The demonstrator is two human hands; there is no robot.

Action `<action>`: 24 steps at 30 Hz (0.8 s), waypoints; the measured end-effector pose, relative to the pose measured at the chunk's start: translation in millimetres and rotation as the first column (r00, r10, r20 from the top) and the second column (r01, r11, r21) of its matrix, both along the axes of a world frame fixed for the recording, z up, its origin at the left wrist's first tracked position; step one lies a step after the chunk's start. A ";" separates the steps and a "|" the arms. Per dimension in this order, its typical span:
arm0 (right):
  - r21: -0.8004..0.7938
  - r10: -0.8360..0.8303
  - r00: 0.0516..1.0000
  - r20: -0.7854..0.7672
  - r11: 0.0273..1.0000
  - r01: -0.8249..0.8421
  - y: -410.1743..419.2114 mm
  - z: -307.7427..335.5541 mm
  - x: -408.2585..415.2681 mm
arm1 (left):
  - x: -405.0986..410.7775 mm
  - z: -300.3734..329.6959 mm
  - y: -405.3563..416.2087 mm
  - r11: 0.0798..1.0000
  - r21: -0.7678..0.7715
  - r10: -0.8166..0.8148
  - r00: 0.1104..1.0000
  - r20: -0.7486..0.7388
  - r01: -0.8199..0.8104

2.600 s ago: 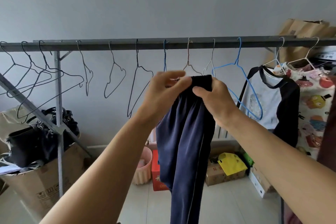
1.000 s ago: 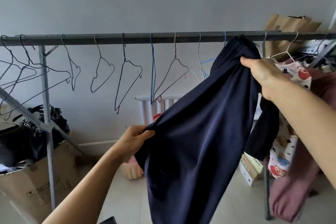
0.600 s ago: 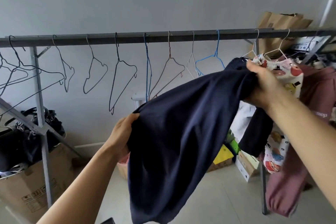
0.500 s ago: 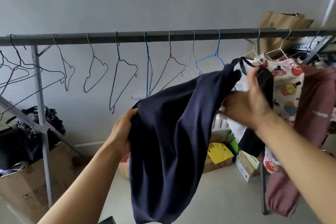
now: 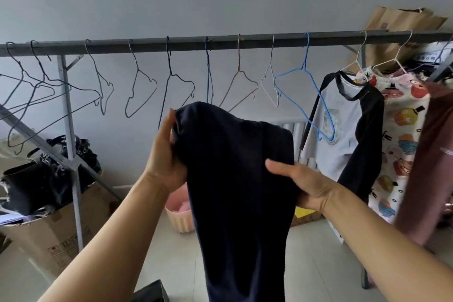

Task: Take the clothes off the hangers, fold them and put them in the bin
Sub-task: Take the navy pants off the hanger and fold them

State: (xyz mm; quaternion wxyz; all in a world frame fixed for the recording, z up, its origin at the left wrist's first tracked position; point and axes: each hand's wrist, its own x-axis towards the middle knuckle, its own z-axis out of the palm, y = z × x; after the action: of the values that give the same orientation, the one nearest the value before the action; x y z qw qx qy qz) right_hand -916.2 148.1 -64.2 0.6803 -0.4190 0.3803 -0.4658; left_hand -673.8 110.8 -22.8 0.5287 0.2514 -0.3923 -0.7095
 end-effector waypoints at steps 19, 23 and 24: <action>-0.161 -0.130 0.914 -0.384 0.984 0.073 -19.1 46.8 -10.1 | 14.6 -12.2 -11.5 0.996 -0.087 0.020 0.914 0.406 0.016; -0.198 -0.220 0.972 -0.081 0.960 0.200 -27.1 59.8 -16.5 | 12.0 -2.0 -16.6 0.991 -0.097 -0.073 0.976 0.205 0.094; -0.213 -0.194 0.973 -0.123 0.963 0.165 -26.2 58.2 -15.5 | 8.9 -0.3 -16.2 0.984 -0.128 -0.084 0.956 0.280 0.124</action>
State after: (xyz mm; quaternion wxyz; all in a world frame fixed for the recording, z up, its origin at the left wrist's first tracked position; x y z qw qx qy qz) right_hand -931.7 121.9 -6.0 0.5603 -0.4818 0.4156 -0.5304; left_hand -664.9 94.6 -23.1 0.4480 0.2869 -0.5247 -0.6646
